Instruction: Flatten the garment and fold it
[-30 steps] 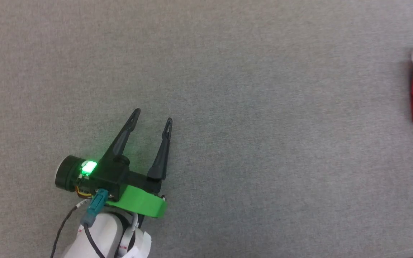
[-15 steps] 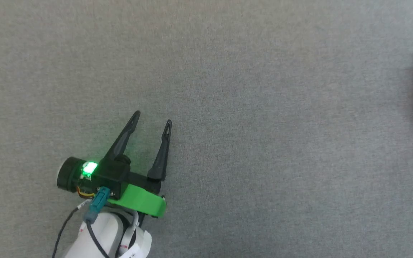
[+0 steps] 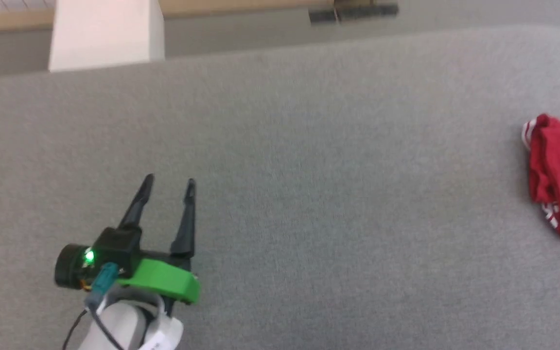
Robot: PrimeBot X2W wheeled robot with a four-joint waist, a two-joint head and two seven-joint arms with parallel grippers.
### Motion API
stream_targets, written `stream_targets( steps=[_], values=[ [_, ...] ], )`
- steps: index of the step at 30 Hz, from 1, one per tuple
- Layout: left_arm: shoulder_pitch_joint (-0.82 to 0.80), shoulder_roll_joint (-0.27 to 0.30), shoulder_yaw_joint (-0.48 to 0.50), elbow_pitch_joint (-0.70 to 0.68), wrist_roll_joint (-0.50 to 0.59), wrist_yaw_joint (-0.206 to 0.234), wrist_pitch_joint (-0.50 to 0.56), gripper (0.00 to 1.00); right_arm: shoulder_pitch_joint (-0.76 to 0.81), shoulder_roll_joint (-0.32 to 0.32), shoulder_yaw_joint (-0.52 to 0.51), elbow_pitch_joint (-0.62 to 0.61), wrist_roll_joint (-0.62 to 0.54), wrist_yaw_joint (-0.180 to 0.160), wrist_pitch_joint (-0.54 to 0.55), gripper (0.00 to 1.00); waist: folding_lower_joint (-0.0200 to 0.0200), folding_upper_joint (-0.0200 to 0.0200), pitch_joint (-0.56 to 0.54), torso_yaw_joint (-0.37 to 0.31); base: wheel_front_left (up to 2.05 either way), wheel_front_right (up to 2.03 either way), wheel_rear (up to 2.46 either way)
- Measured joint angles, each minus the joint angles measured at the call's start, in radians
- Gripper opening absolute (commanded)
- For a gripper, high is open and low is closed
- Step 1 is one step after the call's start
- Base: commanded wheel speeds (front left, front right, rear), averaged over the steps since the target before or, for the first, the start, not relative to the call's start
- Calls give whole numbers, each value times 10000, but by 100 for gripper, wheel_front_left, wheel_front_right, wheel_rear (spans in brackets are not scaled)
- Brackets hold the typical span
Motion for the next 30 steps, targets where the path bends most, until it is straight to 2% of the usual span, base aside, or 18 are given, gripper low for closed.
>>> stream_targets(
  steps=[6,11,22,26,30],
  values=[
    [452,385,420,-343,-351,159,332,100,794,811,-531,-1081,244,0,-821,100,0,0,-1058,88,0,0,0],
    [780,629,539,-696,-405,307,729,100,2258,1887,-1795,-1868,142,-2,-1327,100,0,0,-1747,210,0,0,0],
    [1461,667,378,-713,-272,886,1244,100,5897,5331,-4339,-3766,-1854,-4,-1534,100,0,0,-2399,765,0,0,0],
    [1587,669,205,-589,-184,1007,1243,100,6631,6263,-4817,-4412,-2638,-4,-1313,100,0,0,-2496,982,0,0,0],
    [1705,679,67,-430,15,1007,1239,100,7172,6811,-5001,-4834,-3172,-4,-1099,100,0,0,-2557,1129,0,0,0]
  ],
)
